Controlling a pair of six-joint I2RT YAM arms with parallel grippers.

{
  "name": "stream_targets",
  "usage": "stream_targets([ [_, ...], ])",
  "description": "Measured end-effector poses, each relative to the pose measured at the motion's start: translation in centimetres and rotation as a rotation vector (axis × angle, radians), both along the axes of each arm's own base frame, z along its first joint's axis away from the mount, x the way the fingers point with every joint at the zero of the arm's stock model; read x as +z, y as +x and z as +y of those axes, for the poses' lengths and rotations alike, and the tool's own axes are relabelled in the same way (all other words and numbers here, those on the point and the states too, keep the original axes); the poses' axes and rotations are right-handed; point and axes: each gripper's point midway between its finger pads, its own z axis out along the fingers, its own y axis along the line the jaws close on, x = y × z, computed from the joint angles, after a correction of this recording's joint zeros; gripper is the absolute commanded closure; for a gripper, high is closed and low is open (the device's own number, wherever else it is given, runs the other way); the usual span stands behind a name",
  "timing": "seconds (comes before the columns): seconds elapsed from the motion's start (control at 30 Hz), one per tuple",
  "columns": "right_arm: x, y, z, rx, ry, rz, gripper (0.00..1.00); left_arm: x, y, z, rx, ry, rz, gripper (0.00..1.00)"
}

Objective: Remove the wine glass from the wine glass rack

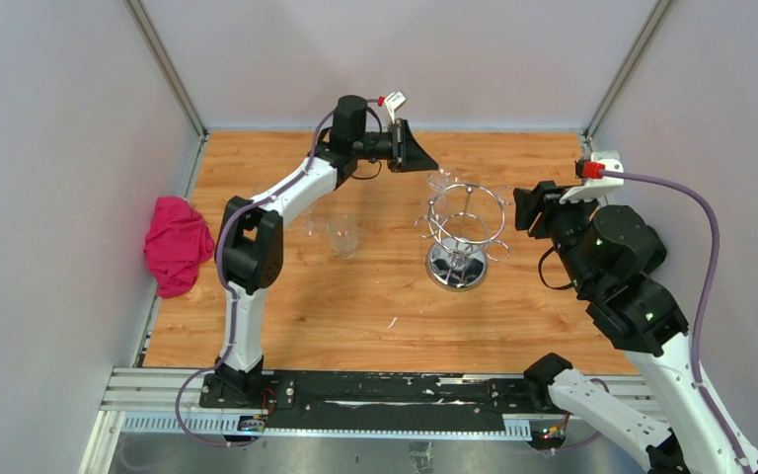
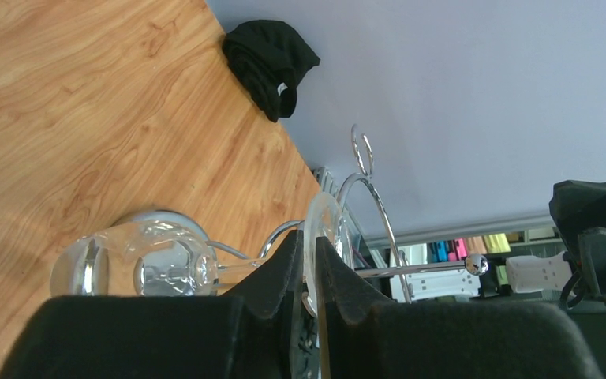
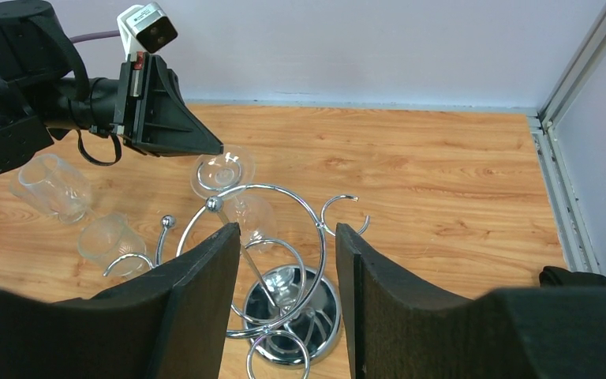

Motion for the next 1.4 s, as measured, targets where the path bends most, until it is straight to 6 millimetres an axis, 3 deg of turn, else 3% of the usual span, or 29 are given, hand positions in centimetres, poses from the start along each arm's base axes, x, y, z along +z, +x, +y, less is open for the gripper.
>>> stream_targets([
  [0.3,-0.2,0.1,0.1,0.000,0.000,0.002,0.47,0.1,0.0,0.0,-0.003,-0.005,0.001,1.00],
  [0.7,-0.5,0.3,0.2,-0.003,0.004,0.006,0.47,0.2,-0.1,0.0,-0.001,-0.011,0.054,1.00],
  [1.13,-0.8,0.5,0.3,-0.006,0.005,0.004,0.47,0.6,1.8,1.7,0.050,-0.044,0.127,1.00],
  [1.4,-0.9,0.6,0.1,-0.016,0.004,0.005,0.47,0.2,1.9,1.9,0.057,-0.051,0.130,1.00],
])
